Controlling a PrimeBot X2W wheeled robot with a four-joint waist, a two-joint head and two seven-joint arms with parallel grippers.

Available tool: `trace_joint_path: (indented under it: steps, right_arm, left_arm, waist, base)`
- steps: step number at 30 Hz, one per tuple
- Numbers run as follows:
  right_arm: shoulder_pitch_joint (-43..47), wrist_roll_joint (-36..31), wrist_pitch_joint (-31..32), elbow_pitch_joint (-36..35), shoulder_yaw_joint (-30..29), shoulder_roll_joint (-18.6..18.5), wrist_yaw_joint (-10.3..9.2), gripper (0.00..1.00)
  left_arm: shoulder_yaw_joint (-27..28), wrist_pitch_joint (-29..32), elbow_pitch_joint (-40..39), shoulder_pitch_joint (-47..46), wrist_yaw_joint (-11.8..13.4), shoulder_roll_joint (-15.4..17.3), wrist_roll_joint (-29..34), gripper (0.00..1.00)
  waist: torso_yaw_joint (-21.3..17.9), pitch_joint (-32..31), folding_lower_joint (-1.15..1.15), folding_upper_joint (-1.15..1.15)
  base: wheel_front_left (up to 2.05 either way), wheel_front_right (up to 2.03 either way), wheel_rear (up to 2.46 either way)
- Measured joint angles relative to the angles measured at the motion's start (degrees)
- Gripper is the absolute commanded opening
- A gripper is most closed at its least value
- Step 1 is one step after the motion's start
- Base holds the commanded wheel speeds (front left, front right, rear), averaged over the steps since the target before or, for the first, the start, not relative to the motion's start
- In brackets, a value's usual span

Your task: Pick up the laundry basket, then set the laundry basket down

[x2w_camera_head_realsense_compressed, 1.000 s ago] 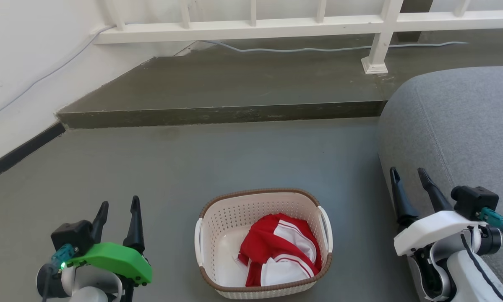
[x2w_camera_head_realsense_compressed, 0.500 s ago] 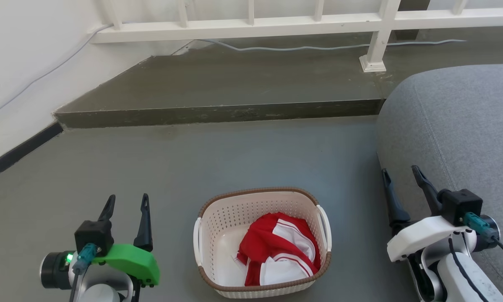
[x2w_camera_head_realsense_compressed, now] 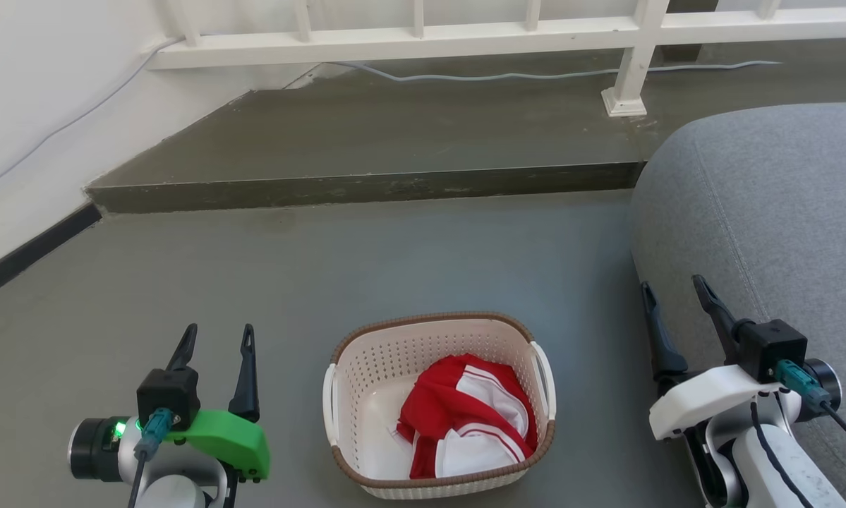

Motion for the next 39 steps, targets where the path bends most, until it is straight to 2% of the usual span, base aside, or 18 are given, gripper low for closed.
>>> trace_joint_path:
  steps: [21,39]
  right_arm:
    - [-0.2,-0.3,0.0,0.6,-0.1,0.4,1.41,1.00]
    - [-4.8,-0.3,0.0,0.5,-0.9,1.6,1.40,1.00]
  left_arm:
    - [-0.1,0.0,0.4,-1.7,0.0,-0.1,0.0,1.00]
    - [-1.5,0.6,-0.8,-7.3,0.0,-1.2,0.0,1.00]
  waist:
    - [-0.1,2.0,0.00,0.00]
    - [0.6,13.5,0.00,0.00]
  base:
    - [0.00,0.00,0.00]
    - [0.00,0.00,0.00]
